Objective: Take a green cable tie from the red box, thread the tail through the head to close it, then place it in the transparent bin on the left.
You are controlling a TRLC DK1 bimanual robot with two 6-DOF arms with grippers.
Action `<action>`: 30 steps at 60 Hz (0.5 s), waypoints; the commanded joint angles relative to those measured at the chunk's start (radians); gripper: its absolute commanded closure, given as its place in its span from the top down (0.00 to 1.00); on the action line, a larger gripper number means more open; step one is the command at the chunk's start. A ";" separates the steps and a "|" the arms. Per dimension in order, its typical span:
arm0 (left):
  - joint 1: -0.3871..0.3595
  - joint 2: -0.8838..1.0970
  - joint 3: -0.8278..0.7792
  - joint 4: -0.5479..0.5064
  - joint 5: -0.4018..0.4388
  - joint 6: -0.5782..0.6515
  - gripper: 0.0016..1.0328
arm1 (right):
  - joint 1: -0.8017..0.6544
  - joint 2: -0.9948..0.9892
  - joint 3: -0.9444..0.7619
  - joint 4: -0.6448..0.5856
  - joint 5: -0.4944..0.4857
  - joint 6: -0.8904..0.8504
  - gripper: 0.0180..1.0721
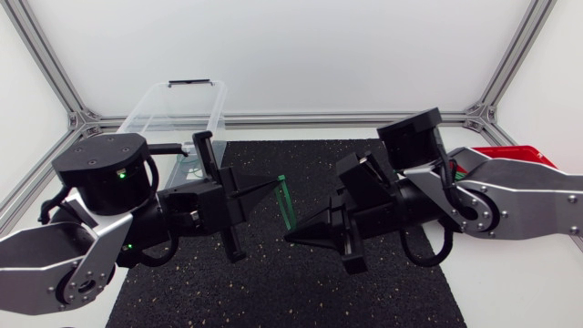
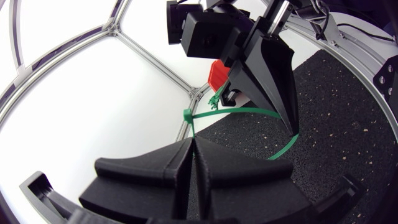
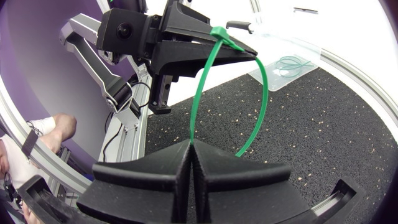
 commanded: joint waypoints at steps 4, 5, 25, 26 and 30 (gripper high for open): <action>0.013 0.001 0.016 0.010 0.008 -0.005 0.03 | 0.010 -0.019 -0.028 0.003 -0.005 -0.011 0.05; 0.013 0.001 0.016 0.010 0.008 -0.005 0.03 | 0.010 -0.019 -0.028 0.003 -0.005 -0.011 0.05; 0.006 -0.002 -0.004 0.012 0.008 -0.008 0.03 | 0.010 -0.017 -0.028 0.003 -0.001 -0.011 0.05; 0.006 -0.002 -0.004 0.012 0.008 -0.008 0.03 | 0.010 -0.016 -0.027 0.003 -0.001 -0.011 0.05; 0.003 -0.004 -0.005 0.015 0.008 -0.008 0.03 | 0.012 -0.013 -0.028 0.003 0.001 -0.012 0.05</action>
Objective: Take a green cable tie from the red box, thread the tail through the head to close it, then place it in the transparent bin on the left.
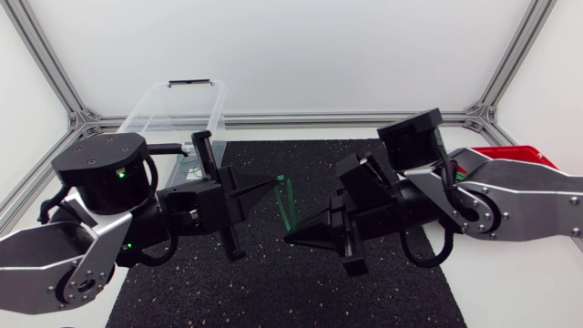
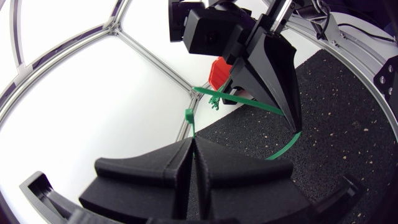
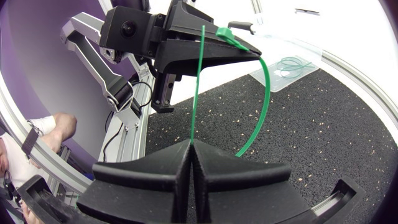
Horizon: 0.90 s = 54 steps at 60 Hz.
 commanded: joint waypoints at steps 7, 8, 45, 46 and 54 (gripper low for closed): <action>-0.003 -0.005 0.006 0.013 0.007 -0.010 0.03 | 0.018 0.003 -0.024 0.004 0.009 -0.009 0.05; -0.003 -0.005 0.007 0.014 0.007 -0.011 0.03 | 0.018 0.003 -0.024 0.004 0.009 -0.009 0.05; -0.020 -0.032 0.003 0.013 0.004 -0.008 0.03 | 0.026 0.052 -0.012 0.018 0.018 -0.012 0.05; -0.022 -0.032 0.001 0.013 0.004 -0.007 0.03 | 0.026 0.051 -0.013 0.018 0.018 -0.012 0.05; -0.023 -0.027 -0.005 0.014 0.004 -0.005 0.03 | 0.026 0.048 -0.013 0.018 0.018 -0.011 0.05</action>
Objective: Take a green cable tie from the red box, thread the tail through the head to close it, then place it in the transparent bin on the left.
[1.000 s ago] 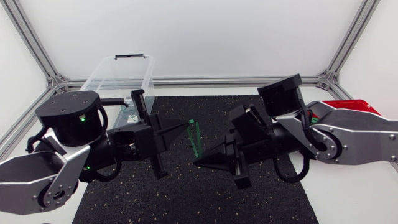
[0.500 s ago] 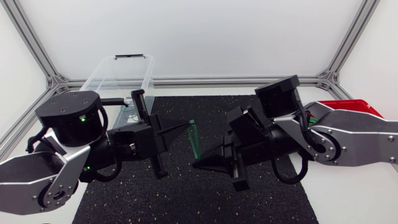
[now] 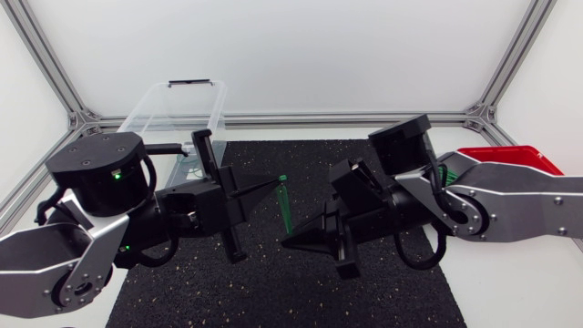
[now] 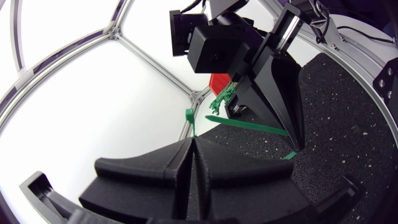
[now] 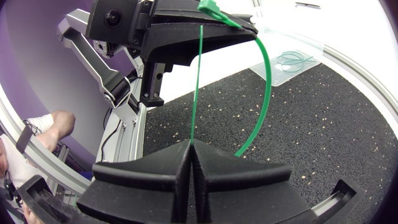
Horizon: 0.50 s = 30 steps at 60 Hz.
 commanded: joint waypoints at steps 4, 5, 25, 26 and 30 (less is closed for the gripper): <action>-0.010 -0.004 -0.005 0.014 0.005 -0.005 0.03 | 0.006 0.011 -0.014 0.006 -0.004 -0.011 0.05; -0.010 -0.003 -0.006 0.016 0.005 -0.005 0.03 | 0.005 0.009 -0.014 0.006 -0.004 -0.011 0.05; -0.016 0.003 -0.012 0.016 0.005 -0.005 0.03 | -0.004 -0.003 -0.017 0.006 -0.004 -0.017 0.05; -0.016 0.005 -0.012 0.016 0.005 -0.005 0.03 | -0.004 -0.004 -0.018 0.006 -0.004 -0.017 0.05; -0.014 0.006 -0.014 0.016 0.005 -0.005 0.03 | -0.004 -0.014 -0.020 0.006 -0.004 -0.015 0.05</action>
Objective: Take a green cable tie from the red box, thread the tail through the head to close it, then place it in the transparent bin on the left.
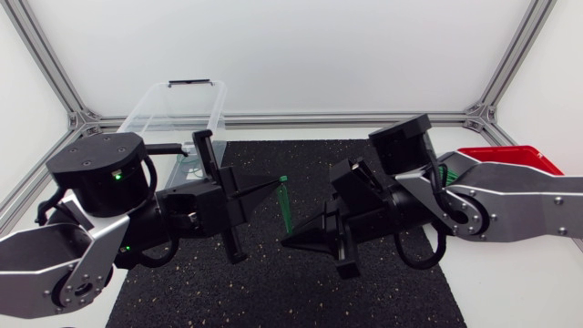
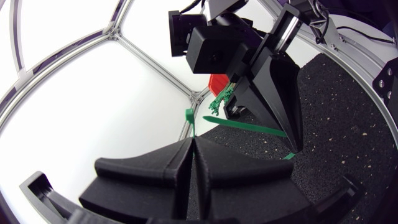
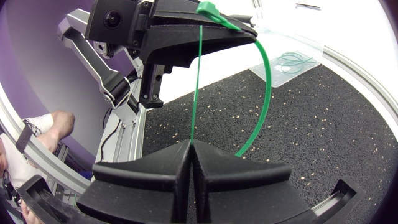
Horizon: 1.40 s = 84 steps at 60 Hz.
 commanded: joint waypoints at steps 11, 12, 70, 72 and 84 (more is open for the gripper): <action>-0.006 0.007 -0.025 0.016 0.005 -0.005 0.03 | -0.008 -0.020 -0.021 0.003 -0.004 -0.012 0.05; -0.006 0.007 -0.025 0.016 0.005 -0.005 0.03 | -0.008 -0.020 -0.020 0.003 -0.004 -0.012 0.05; -0.008 0.000 -0.002 0.016 0.000 0.001 0.03 | -0.005 -0.005 -0.021 0.006 0.006 -0.020 0.05; -0.008 0.000 0.001 0.016 0.000 0.001 0.03 | -0.005 -0.005 -0.021 0.006 0.006 -0.020 0.05; -0.005 0.000 0.006 0.014 0.000 0.004 0.03 | 0.000 0.001 -0.021 0.006 0.013 -0.023 0.05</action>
